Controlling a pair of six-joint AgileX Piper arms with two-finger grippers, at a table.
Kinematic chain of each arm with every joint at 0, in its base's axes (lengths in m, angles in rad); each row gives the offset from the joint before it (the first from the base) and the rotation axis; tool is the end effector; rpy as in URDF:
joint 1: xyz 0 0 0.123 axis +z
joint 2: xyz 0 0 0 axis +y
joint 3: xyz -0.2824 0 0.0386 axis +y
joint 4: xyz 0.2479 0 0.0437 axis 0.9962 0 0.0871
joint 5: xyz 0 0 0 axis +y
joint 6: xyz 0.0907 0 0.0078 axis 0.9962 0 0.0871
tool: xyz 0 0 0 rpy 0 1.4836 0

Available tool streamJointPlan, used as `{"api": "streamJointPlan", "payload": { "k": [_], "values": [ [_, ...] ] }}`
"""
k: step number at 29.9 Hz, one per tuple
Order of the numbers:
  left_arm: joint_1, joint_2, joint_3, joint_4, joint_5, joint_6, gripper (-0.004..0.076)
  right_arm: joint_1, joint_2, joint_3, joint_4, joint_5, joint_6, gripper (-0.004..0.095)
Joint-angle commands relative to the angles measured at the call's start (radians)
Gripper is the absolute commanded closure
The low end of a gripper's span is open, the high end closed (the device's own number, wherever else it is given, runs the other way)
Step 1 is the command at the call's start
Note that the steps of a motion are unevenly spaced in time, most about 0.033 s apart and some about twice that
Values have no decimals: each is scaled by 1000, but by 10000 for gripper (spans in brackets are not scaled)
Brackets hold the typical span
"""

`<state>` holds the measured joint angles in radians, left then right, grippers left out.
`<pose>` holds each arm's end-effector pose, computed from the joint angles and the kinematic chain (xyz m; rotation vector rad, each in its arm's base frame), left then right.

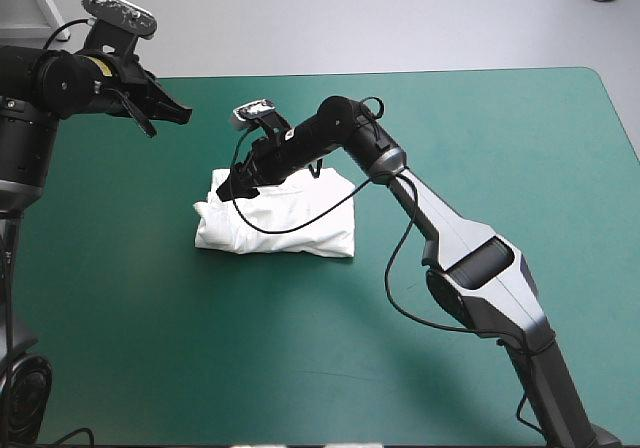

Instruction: Fold the cloth

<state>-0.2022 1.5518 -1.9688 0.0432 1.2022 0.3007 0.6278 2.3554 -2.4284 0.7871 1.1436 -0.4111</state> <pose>0.3062 -0.0590 0.4879 0.5612 2.1995 0.1060 0.3842 0.3514 0.3055 -1.0884 2.1871 1.1221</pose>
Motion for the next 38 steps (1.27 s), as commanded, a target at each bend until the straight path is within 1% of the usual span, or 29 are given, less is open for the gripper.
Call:
{"api": "streamJointPlan", "payload": {
  "k": [1, 3, 7, 9, 12, 15, 17, 20, 22, 24, 25, 26, 28, 30, 31, 34, 38],
  "values": [
    [0, -32, -23, -6, -43, -9, 705, -38, -92, -31, 25, 36, 36, 404],
    [0, -32, -23, -6, -43, -9, 705, -64, -111, -30, 6, 36, 69, 442],
    [0, -39, -23, -4, -39, -7, 705, -143, -169, -17, -15, 36, 95, 454],
    [0, -44, -23, -2, -35, -7, 705, -180, -213, 17, -43, 36, 101, 454],
    [0, -49, -23, -2, -35, -7, 705, -233, -308, 138, -80, 36, 103, 453],
    [0, -49, -23, -2, -38, -7, 705, -281, -407, 339, -84, 34, 50, 454],
    [0, -49, -23, -2, -40, -7, 705, -305, -474, 479, -82, 2, 11, 454],
    [0, -49, -23, -2, -44, -26, 705, -328, -549, 671, -36, -130, -38, 454],
    [0, -49, -23, -2, -44, -30, 705, -332, -573, 773, 34, -199, -88, 454],
    [0, -49, -23, -2, -44, -30, 705, -332, -573, 849, 103, -238, -136, 451],
    [0, -49, -23, -2, -44, -30, 705, -332, -563, 890, 140, -264, -167, 437],
    [0, -49, -23, -2, -41, -30, 704, -332, -556, 912, 150, -282, -176, 419],
    [0, -49, -23, -2, -41, -38, 704, -332, -536, 950, 155, -331, -182, 340],
    [0, -49, -23, -2, -41, -44, 704, -332, -511, 957, 153, -346, -195, 263],
    [0, -49, -23, -2, -43, -49, 704, -332, -496, 957, 155, -346, -195, 242],
    [0, -49, -23, -2, -43, -56, 705, -332, -464, 955, 170, -349, -205, 248],
    [0, -49, -23, -2, -41, -56, 705, -327, -423, 955, 207, -347, -232, 289]
  ]
}}
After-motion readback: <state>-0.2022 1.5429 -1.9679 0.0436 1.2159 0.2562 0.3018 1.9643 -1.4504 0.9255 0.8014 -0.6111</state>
